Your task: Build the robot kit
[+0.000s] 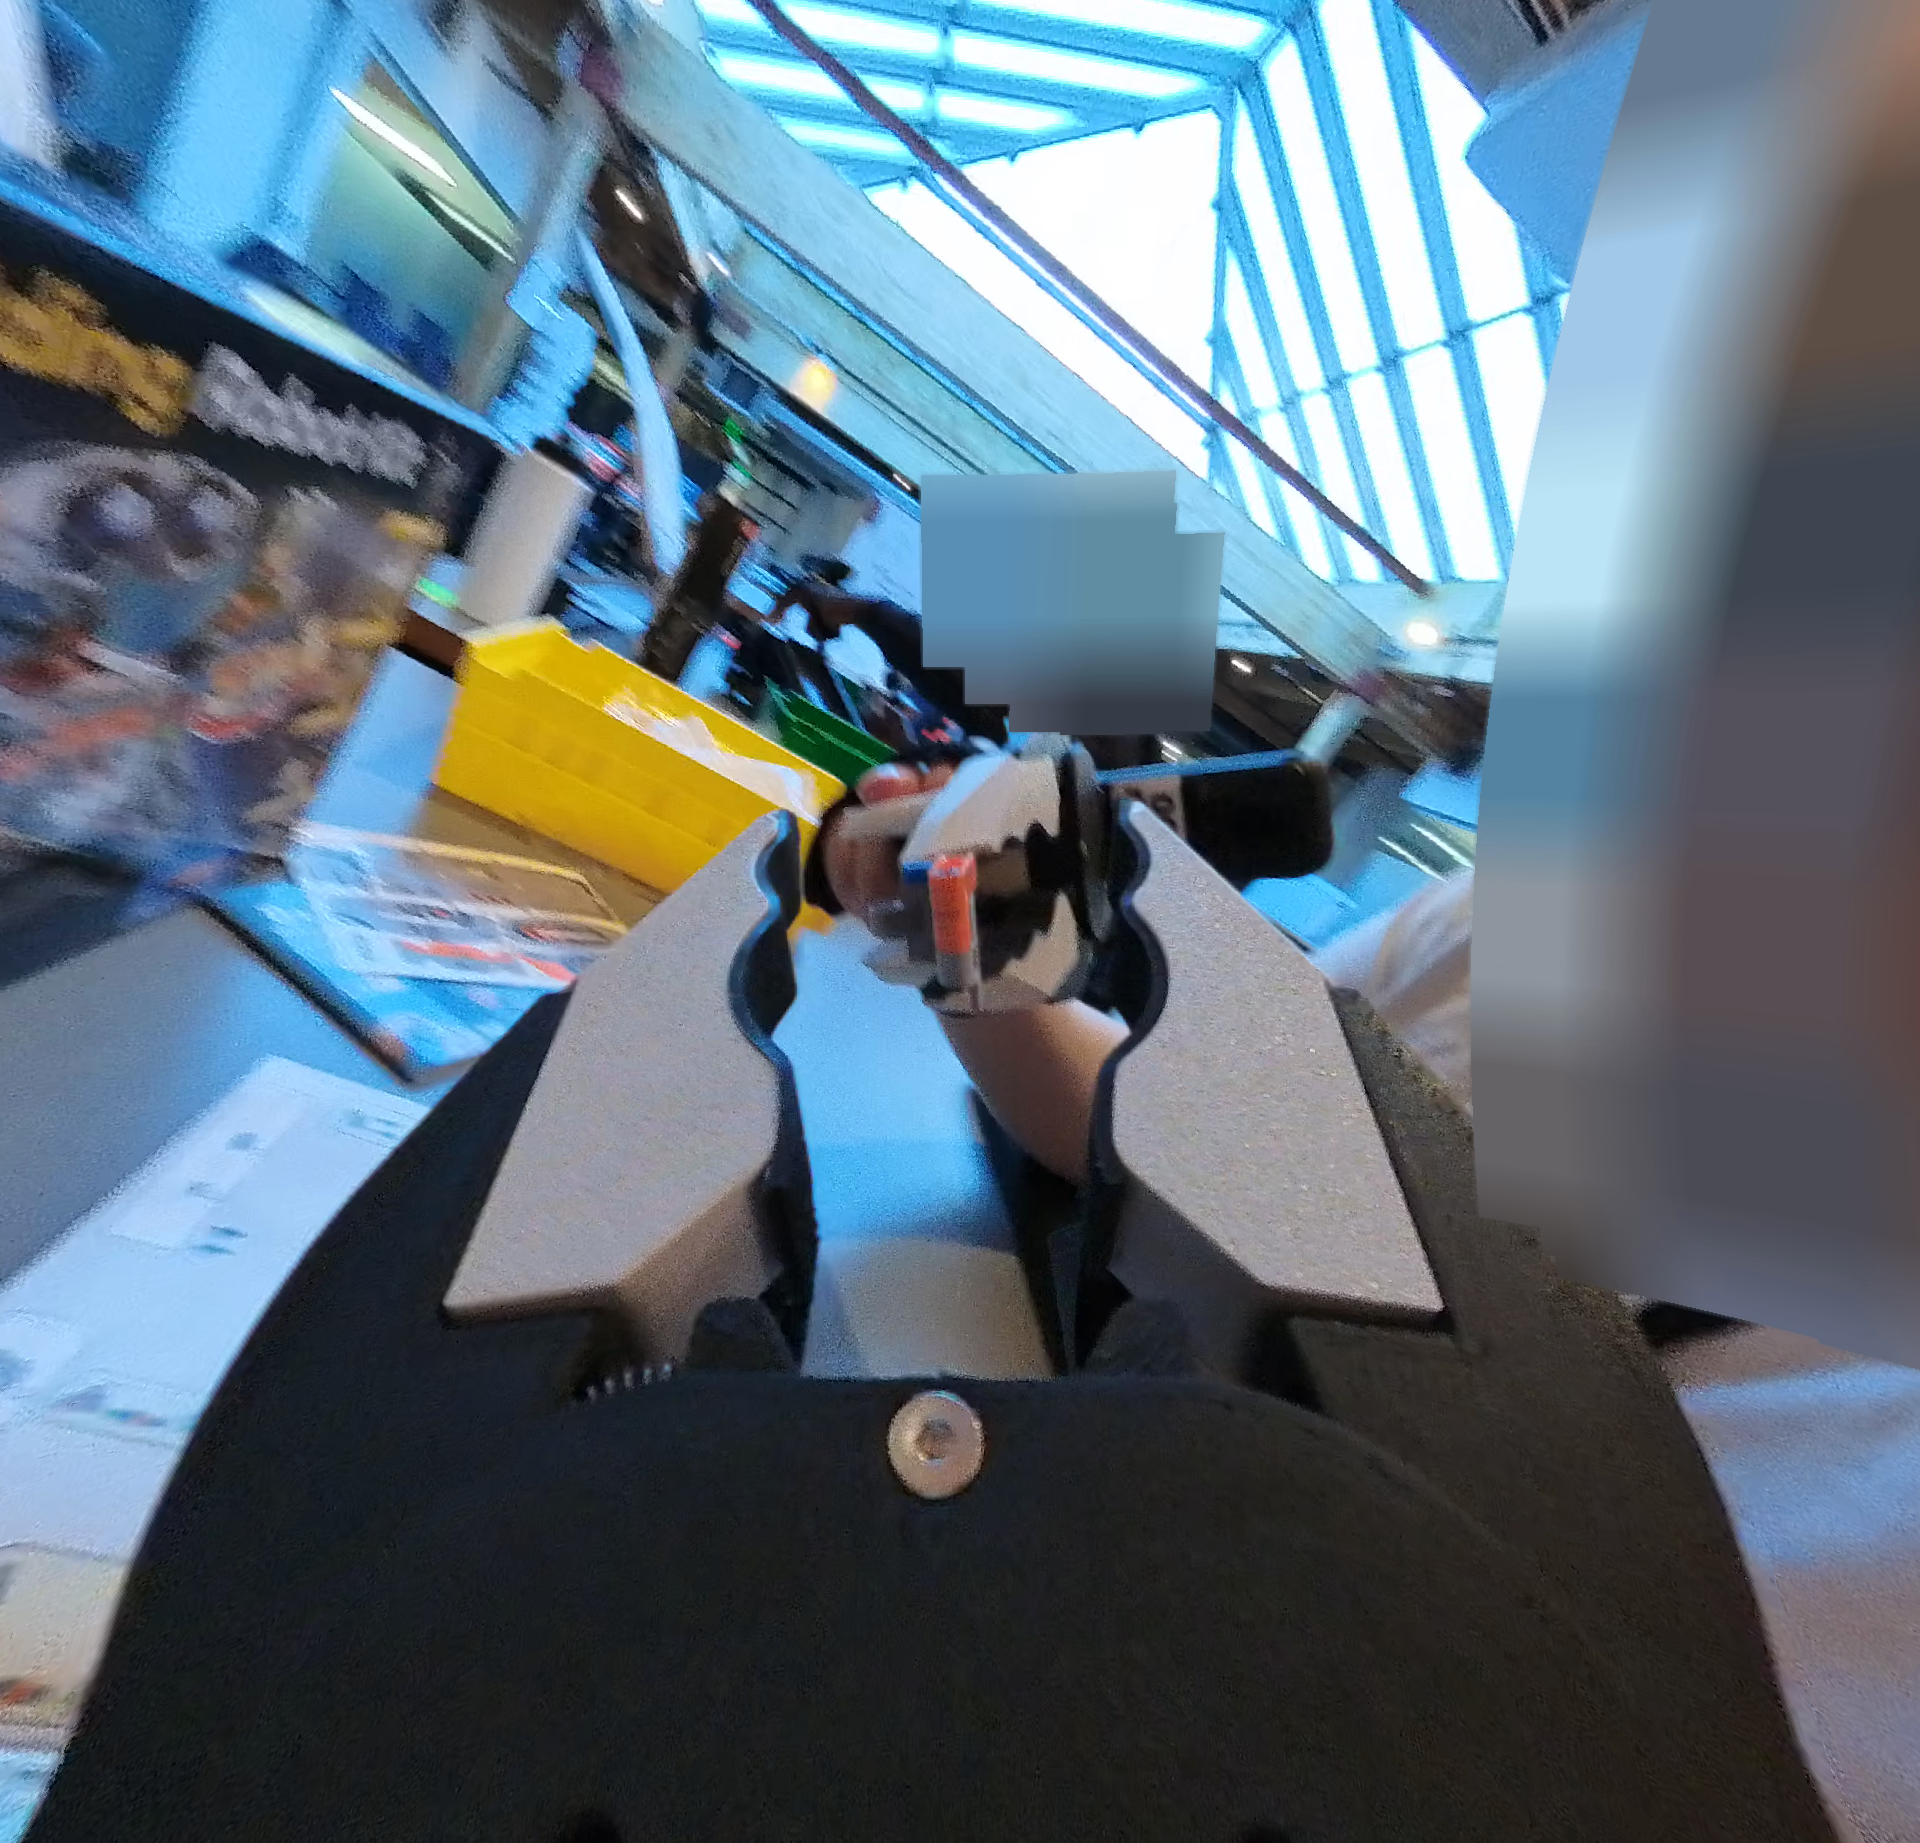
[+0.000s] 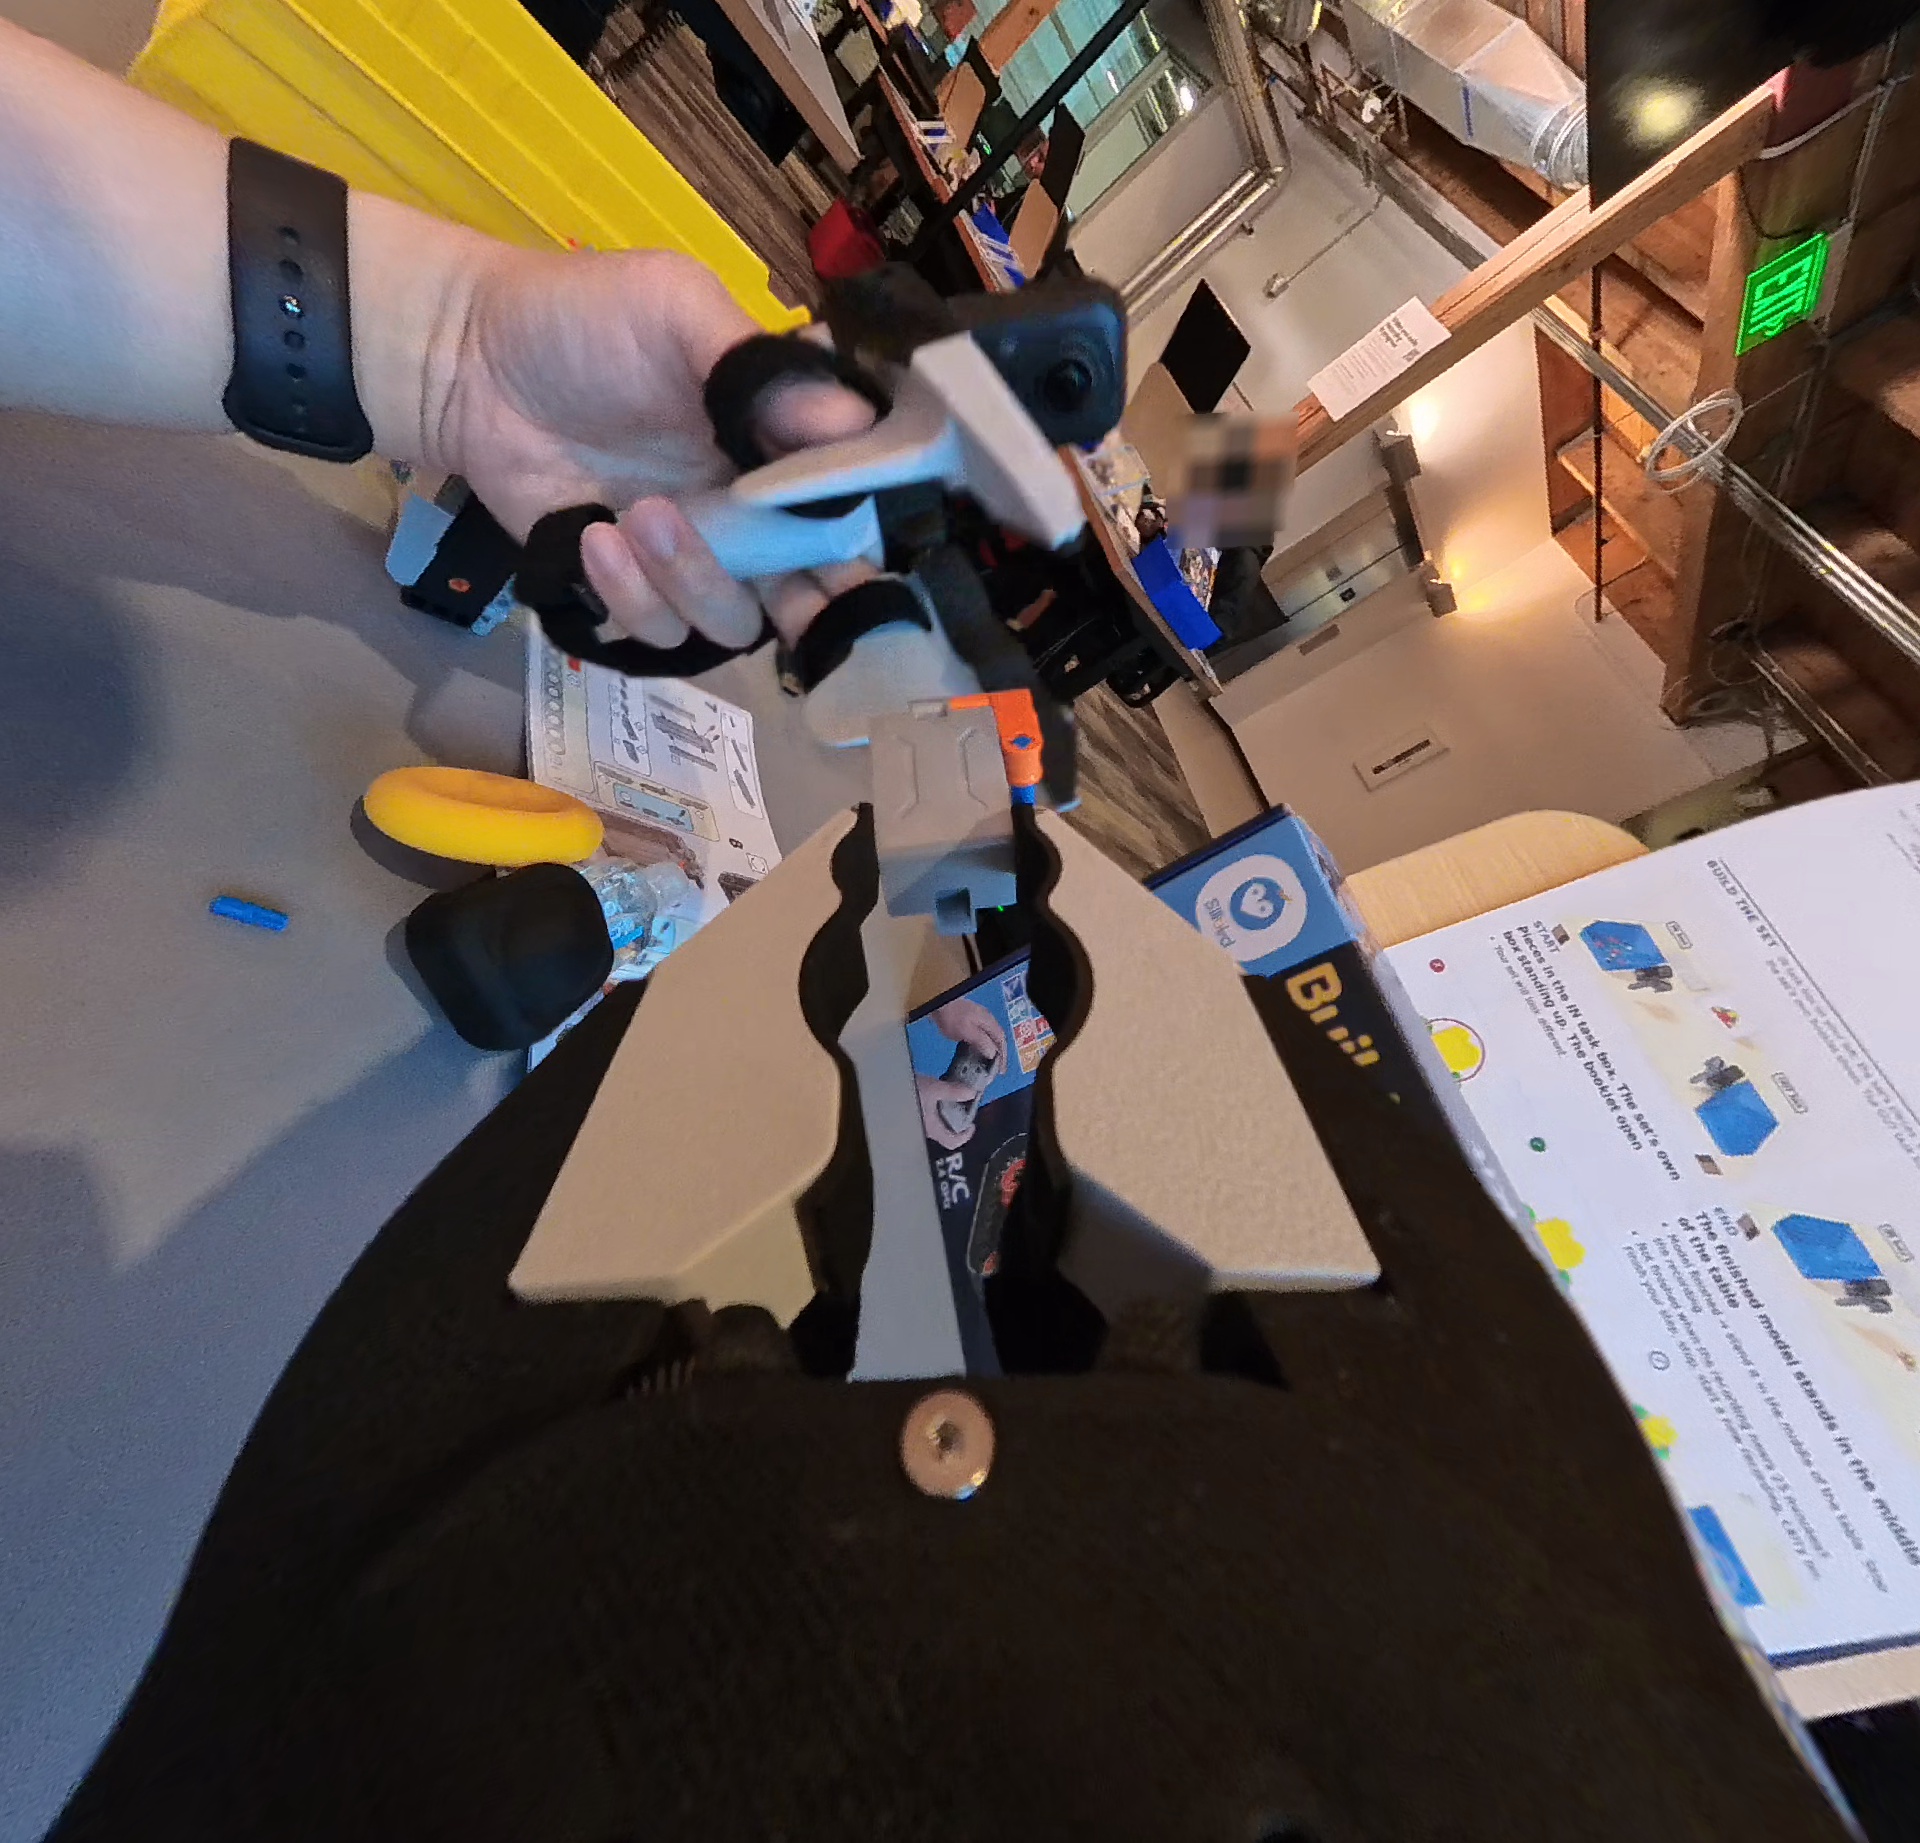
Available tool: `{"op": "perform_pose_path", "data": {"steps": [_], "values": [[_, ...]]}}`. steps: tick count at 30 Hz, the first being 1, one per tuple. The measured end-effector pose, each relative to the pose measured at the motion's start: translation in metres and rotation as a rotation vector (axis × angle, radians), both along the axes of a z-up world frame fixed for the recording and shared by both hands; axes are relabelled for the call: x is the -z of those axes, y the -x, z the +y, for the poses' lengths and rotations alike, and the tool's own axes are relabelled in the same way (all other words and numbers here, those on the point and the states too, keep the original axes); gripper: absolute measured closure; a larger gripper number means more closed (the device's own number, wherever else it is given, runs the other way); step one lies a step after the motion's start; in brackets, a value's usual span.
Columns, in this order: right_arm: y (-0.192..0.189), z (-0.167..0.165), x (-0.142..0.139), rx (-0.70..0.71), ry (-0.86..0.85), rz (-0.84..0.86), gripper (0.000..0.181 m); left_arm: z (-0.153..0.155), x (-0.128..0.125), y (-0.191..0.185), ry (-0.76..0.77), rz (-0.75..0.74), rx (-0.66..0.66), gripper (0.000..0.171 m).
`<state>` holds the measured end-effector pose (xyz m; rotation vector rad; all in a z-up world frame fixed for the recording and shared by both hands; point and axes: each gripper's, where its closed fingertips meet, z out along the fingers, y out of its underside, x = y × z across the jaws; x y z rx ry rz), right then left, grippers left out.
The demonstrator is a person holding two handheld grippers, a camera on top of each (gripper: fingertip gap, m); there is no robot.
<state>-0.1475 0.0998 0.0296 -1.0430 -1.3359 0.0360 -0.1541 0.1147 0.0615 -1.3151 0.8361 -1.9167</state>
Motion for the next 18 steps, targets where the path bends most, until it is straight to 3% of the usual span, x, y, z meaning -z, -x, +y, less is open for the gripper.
{"op": "perform_pose_path", "data": {"steps": [3,5,9,18], "values": [[-0.007,0.002,0.001,-0.023,0.033,0.03,0.156,0.015,-0.02,0.015,-0.098,-0.051,-0.201,0.116],[-0.011,0.004,0.003,-0.032,0.049,0.051,0.156,0.014,-0.032,0.024,-0.142,-0.06,-0.258,0.124],[-0.016,0.013,0.017,-0.034,0.084,0.082,0.156,0.024,-0.024,0.029,-0.192,0.077,-0.383,0.133],[-0.012,0.022,0.048,-0.04,0.148,0.064,0.156,0.036,-0.027,0.039,-0.12,-0.024,-0.426,0.144]]}}
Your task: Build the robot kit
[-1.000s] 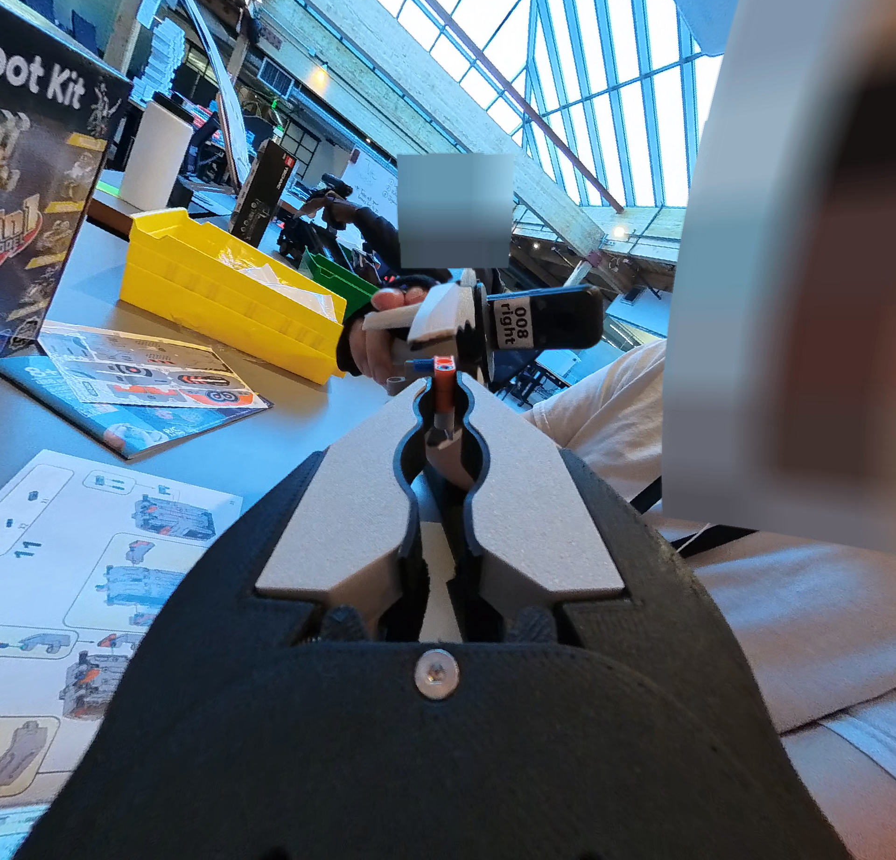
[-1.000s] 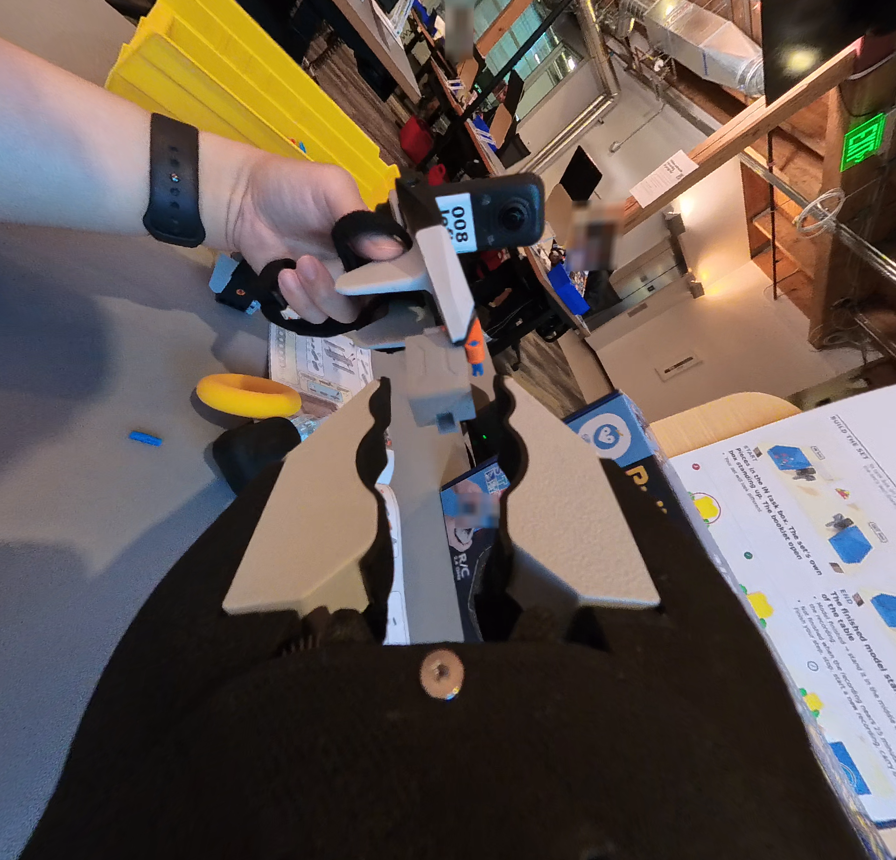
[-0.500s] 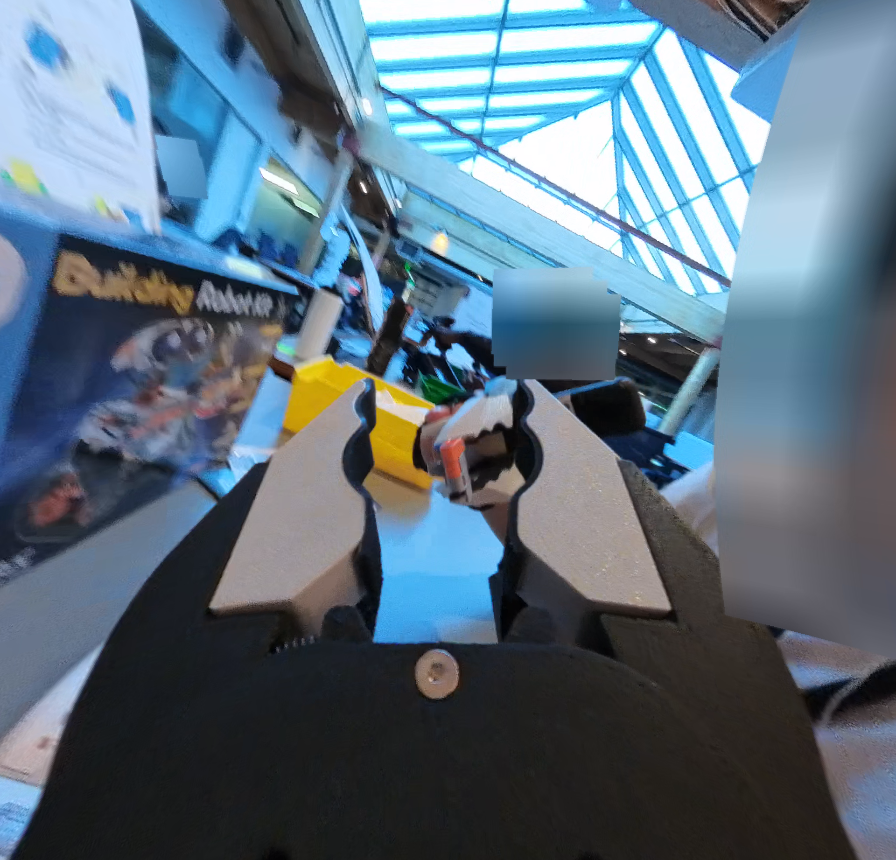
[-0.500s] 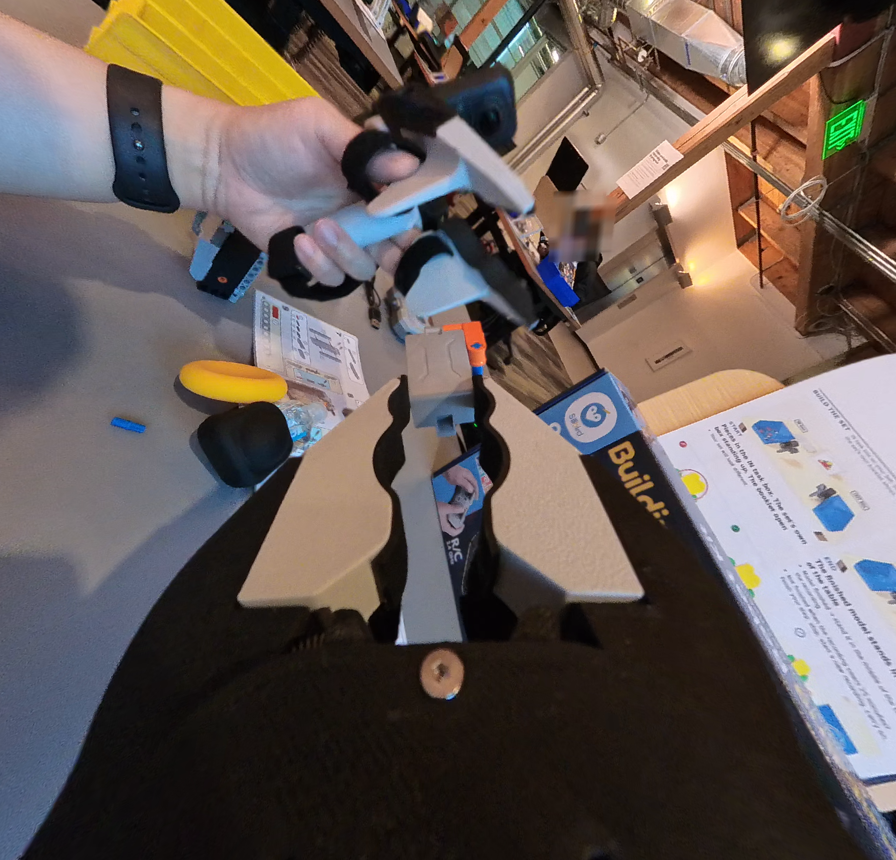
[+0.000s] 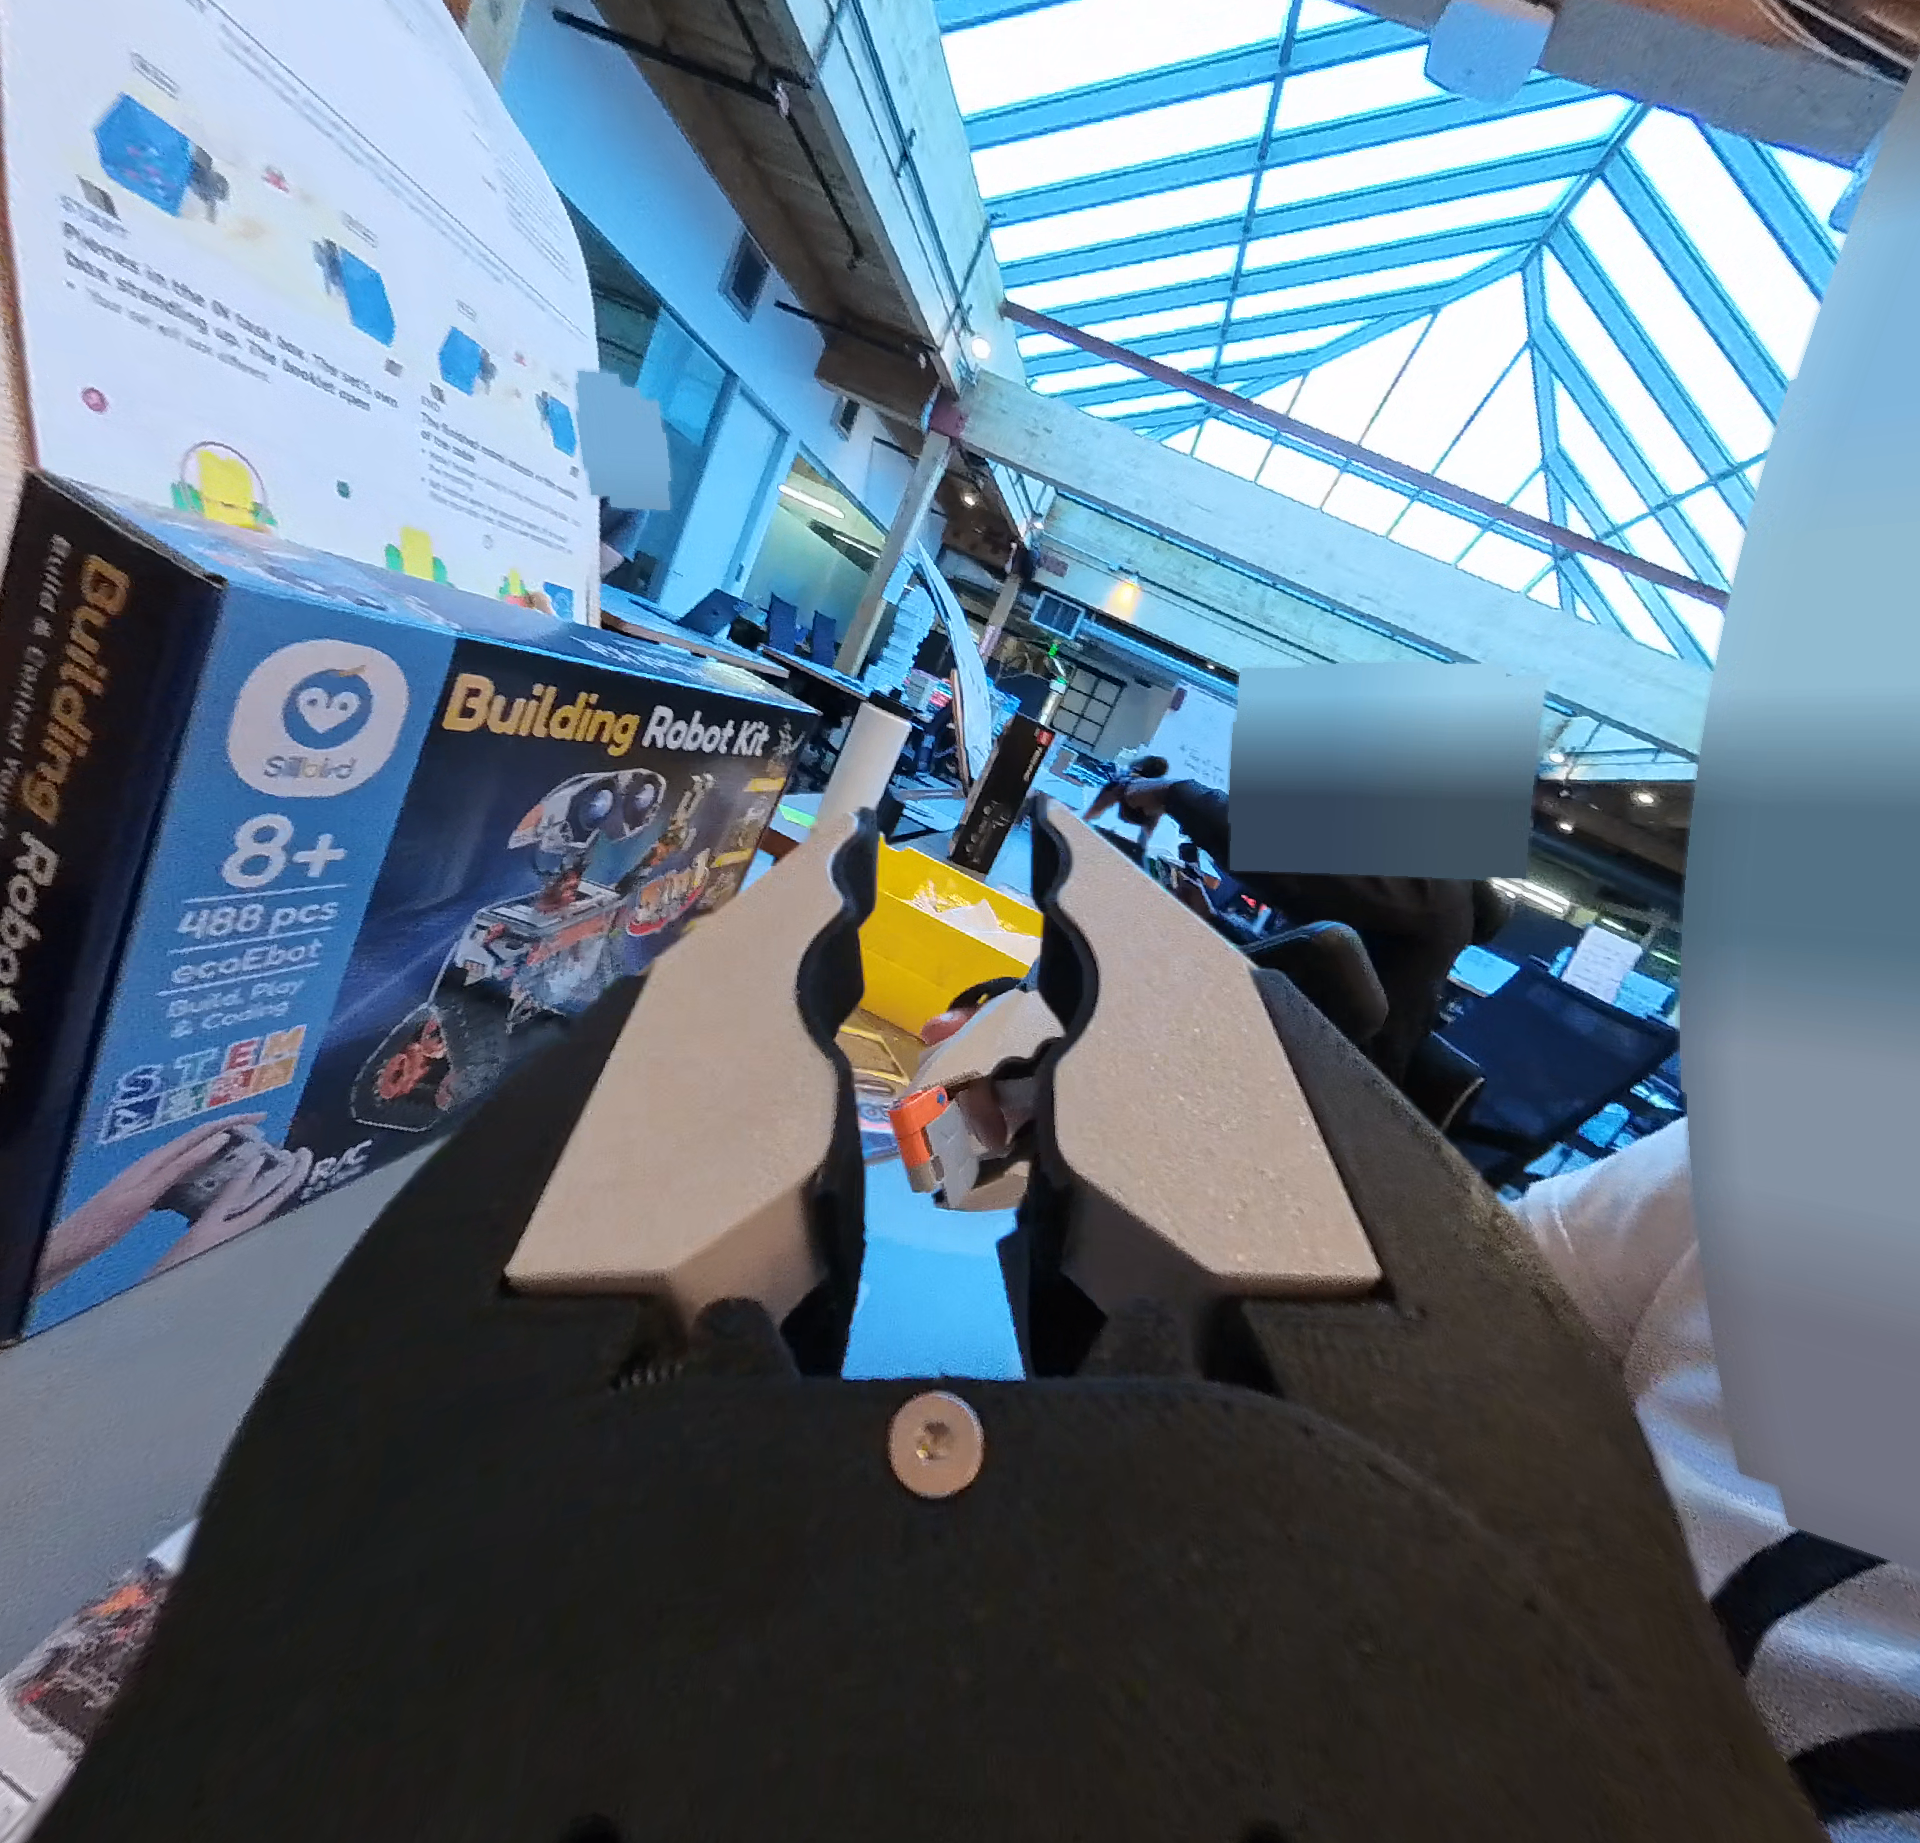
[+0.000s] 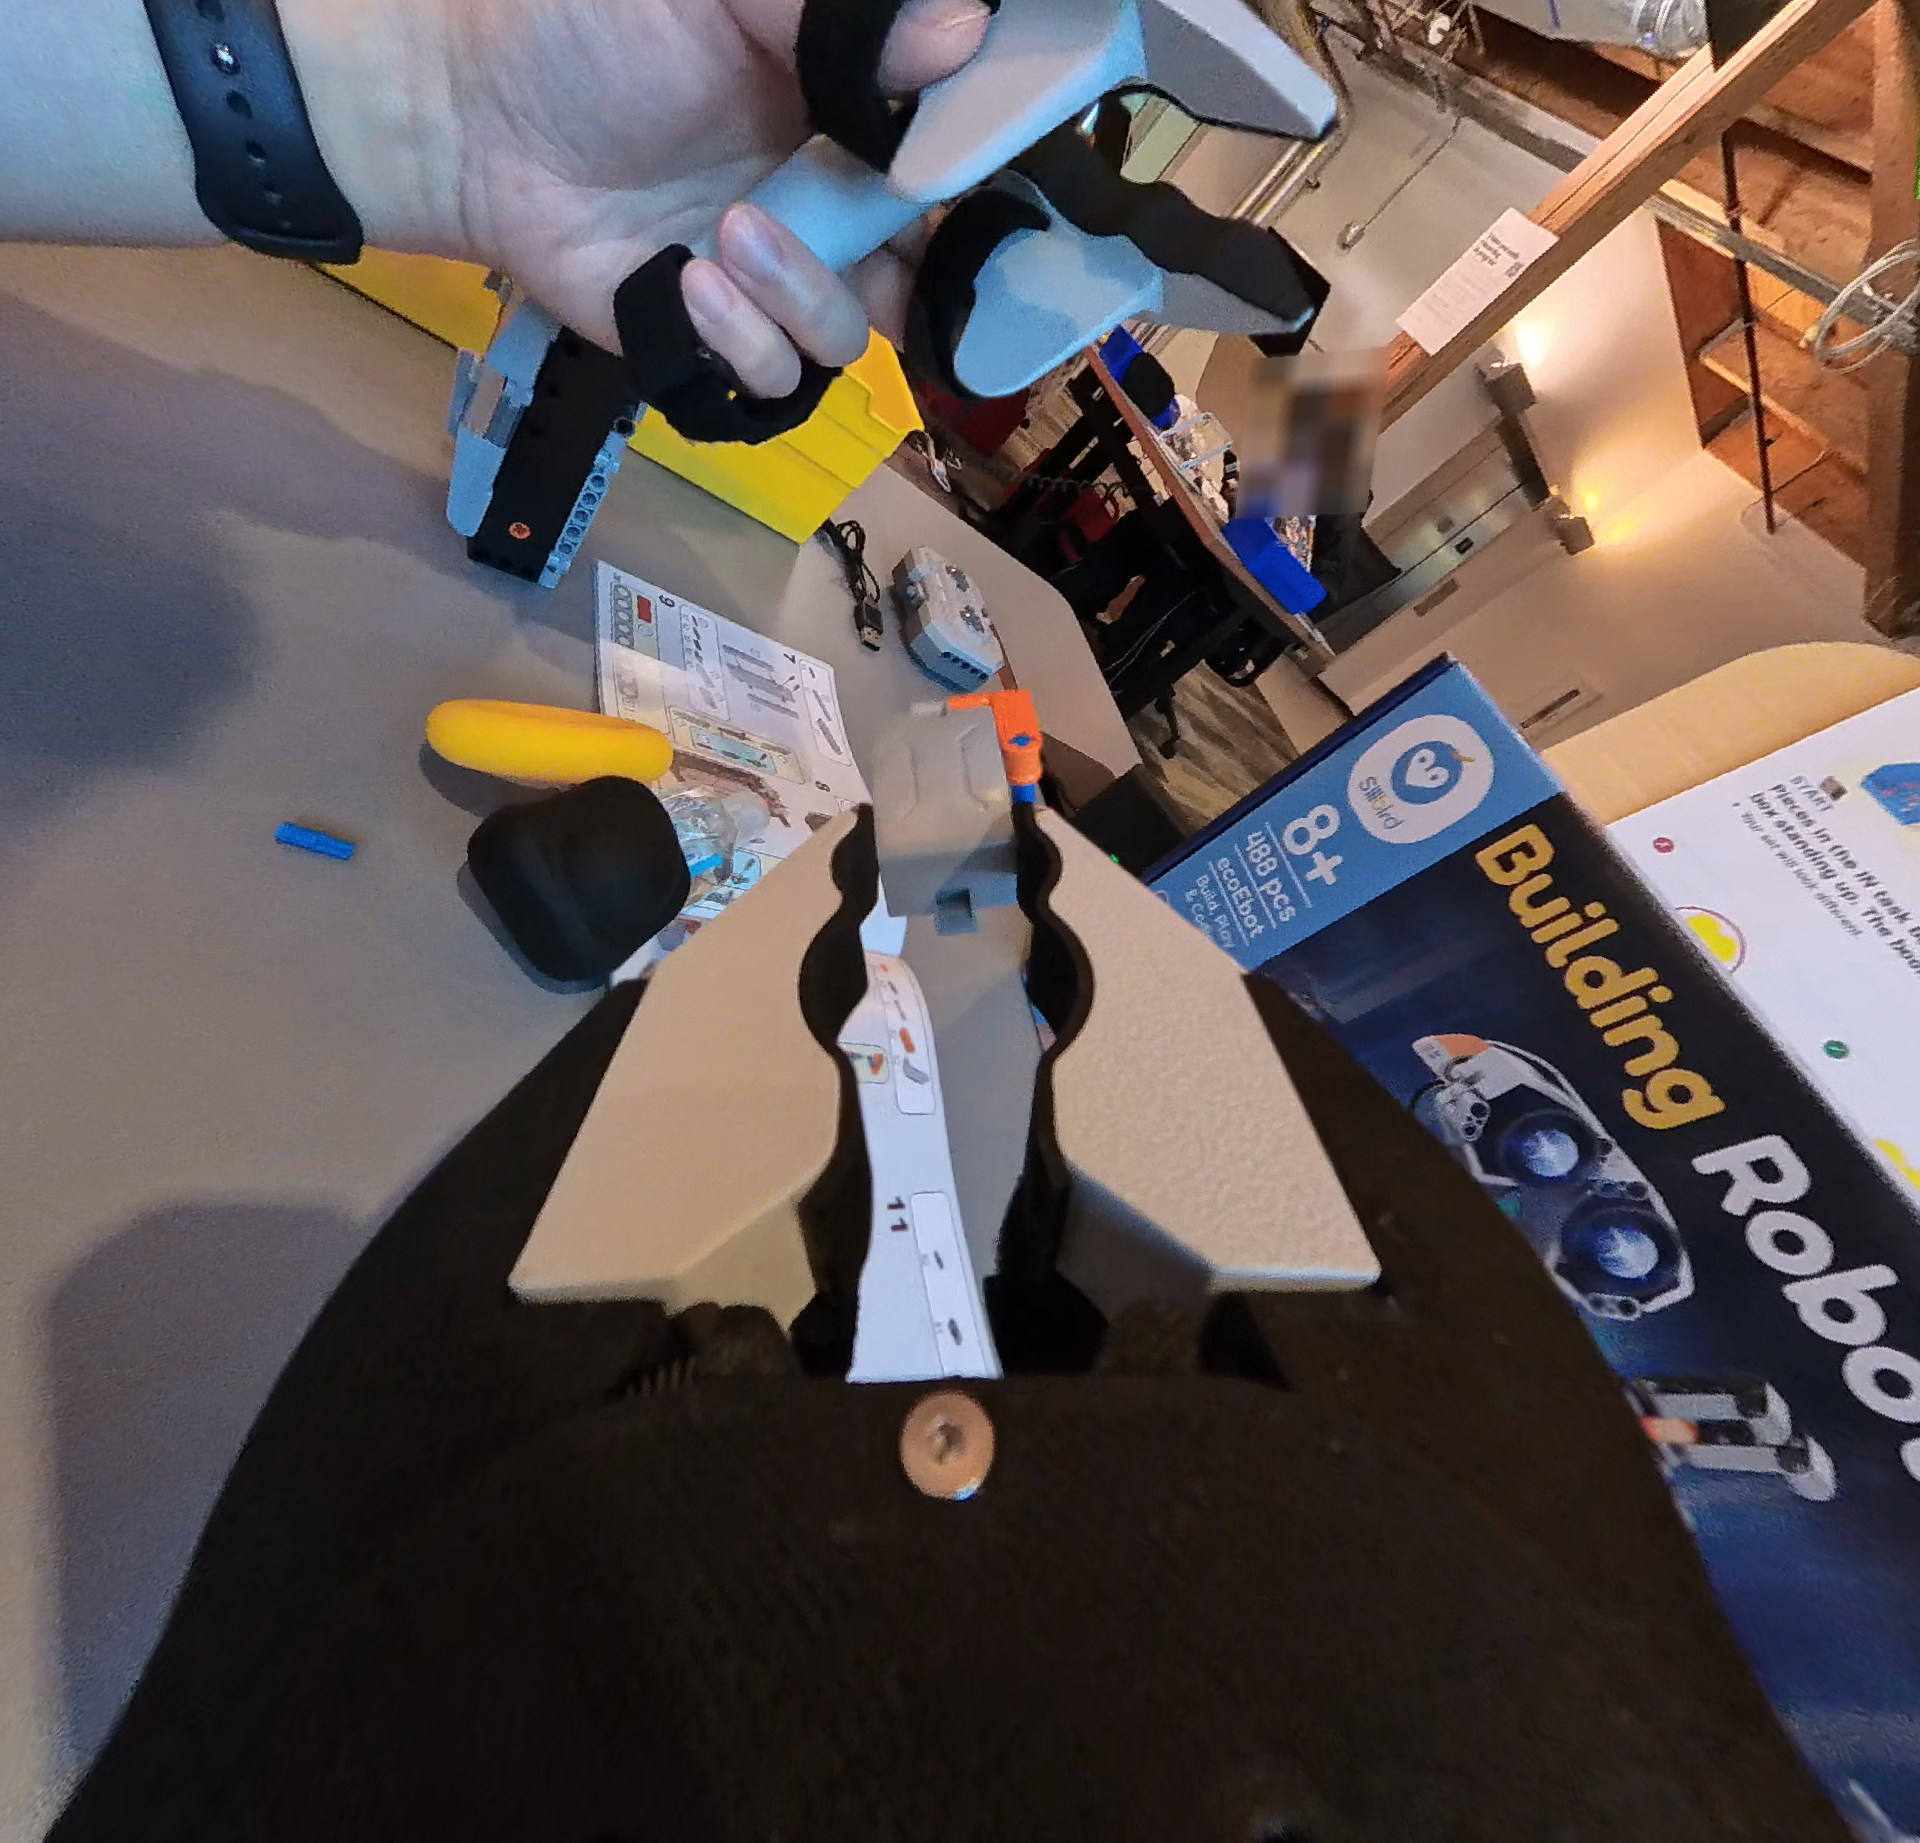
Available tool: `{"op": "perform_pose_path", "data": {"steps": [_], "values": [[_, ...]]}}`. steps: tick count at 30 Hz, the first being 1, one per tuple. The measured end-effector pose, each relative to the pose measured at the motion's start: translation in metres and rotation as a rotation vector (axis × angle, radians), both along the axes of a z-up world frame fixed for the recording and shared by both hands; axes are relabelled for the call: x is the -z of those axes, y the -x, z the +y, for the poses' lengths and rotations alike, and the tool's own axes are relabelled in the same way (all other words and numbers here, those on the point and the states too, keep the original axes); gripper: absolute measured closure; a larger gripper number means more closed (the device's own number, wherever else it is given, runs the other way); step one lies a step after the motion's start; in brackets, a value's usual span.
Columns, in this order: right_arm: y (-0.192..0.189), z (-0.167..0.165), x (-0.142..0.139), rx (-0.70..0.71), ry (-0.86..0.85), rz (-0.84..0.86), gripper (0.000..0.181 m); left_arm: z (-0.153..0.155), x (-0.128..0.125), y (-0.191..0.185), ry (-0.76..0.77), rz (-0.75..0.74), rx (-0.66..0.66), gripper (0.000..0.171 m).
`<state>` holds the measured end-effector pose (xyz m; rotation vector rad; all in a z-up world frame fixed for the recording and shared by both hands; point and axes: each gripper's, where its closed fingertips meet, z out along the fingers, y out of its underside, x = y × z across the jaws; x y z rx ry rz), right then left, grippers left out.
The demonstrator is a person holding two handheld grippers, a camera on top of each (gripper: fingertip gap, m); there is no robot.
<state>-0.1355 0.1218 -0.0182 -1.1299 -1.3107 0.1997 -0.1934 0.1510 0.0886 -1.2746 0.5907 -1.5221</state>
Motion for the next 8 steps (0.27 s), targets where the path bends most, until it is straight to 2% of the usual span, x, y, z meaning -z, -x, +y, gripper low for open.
{"op": "perform_pose_path", "data": {"steps": [5,8], "values": [[-0.001,0.002,0.002,-0.018,0.056,0.051,0.156,0.009,0.007,0.004,0.003,0.036,-0.05,0.145],[0.001,0.003,0.004,-0.027,0.083,0.064,0.156,0.012,0.002,0.011,0.005,-0.024,-0.052,0.146]]}}
